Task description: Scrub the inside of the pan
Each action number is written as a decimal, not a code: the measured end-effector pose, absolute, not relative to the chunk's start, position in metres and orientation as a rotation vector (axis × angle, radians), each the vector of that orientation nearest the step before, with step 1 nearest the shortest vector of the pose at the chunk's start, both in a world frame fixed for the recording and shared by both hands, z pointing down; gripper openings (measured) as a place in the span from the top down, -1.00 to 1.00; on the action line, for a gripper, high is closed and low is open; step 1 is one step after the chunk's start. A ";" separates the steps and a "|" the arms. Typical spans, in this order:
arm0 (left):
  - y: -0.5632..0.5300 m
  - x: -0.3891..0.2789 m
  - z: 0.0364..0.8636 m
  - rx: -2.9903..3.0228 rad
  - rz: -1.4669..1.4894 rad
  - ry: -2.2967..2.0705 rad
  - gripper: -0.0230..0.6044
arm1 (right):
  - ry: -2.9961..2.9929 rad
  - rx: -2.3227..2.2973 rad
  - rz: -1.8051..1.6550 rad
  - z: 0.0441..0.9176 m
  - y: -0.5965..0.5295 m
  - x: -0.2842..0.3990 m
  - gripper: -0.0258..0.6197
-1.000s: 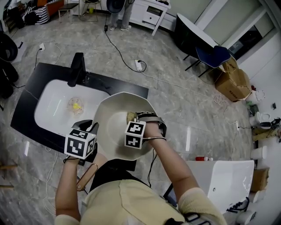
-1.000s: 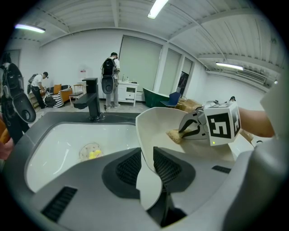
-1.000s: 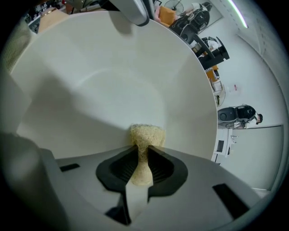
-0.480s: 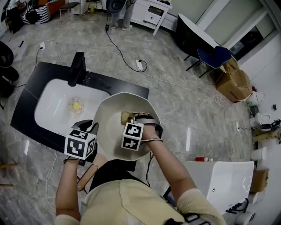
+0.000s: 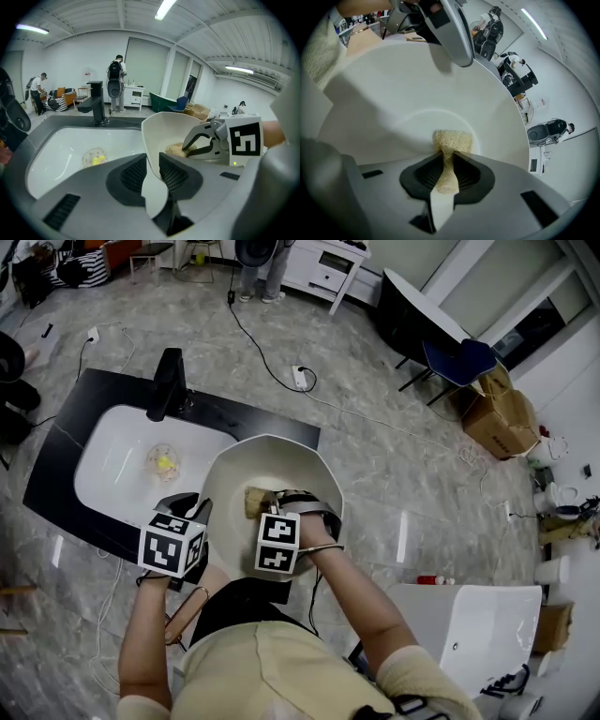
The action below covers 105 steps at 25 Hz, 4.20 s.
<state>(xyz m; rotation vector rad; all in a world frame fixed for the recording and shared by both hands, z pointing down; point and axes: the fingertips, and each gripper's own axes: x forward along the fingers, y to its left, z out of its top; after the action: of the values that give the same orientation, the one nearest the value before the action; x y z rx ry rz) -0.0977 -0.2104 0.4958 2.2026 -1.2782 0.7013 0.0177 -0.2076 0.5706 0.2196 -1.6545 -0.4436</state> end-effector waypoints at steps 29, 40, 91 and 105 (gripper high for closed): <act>-0.207 -0.099 0.496 2.233 0.666 -1.265 0.64 | -1.838 0.071 0.065 0.556 -0.134 -0.003 0.67; -0.207 -0.098 0.492 2.280 0.698 -1.284 0.64 | -1.950 0.230 0.113 0.531 -0.144 0.011 0.68; -0.165 -0.113 0.415 2.364 0.545 -1.470 0.80 | -2.463 0.930 0.379 0.437 -0.185 0.041 0.73; -0.161 -0.111 0.418 2.363 0.551 -1.464 0.80 | -2.475 0.967 0.446 0.439 -0.186 0.045 0.72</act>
<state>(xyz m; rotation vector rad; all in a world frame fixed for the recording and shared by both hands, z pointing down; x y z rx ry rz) -0.1110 -0.1607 0.4182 2.3627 -1.4637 0.5513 0.0448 -0.1857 0.4391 0.9668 -2.4750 0.4462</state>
